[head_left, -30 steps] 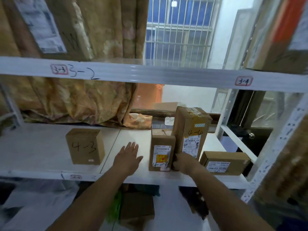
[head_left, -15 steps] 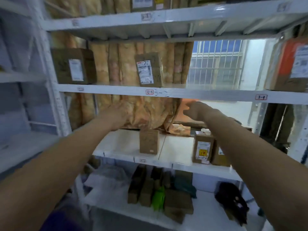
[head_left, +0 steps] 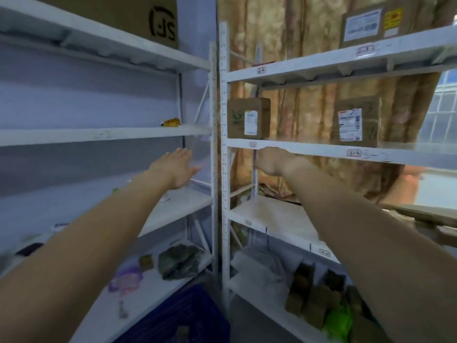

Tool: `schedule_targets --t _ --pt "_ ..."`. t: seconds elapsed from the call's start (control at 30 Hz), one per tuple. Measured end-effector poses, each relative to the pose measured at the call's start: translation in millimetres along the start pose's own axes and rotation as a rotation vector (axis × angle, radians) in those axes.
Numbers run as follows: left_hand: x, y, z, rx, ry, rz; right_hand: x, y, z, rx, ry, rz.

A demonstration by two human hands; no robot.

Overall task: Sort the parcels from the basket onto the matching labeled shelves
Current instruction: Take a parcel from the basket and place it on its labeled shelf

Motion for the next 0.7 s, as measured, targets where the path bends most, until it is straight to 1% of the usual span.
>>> schedule_targets --t 0.1,0.27,0.37,0.47,0.57,0.63,0.7 --pt "-2 44 48 -0.052 -0.077 0.075 30 50 49 -0.001 -0.081 0.1" --pt "10 146 118 -0.093 -0.202 0.206 95 167 129 0.015 -0.263 0.309" --pt "31 210 149 -0.129 -0.273 0.303 145 237 159 0.035 -0.335 0.444" --pt "70 279 184 -0.189 -0.351 0.383 213 301 168 0.022 -0.36 0.558" --pt "113 353 211 -0.224 -0.405 0.462 280 360 160 0.065 -0.36 0.611" --pt "143 406 220 -0.234 -0.437 0.519 324 407 149 0.08 -0.353 0.643" --pt "157 463 217 -0.282 -0.452 0.61 353 461 135 0.061 -0.337 0.727"
Point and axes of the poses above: each hand's wrist, its own x-axis towards the middle knuckle, its own y-axis out of the palm, z = x × y, the point moved 7 cm from there along x, towards the middle knuckle, and after that the axes turned 14 degrees about z, right-handed, at the moved point
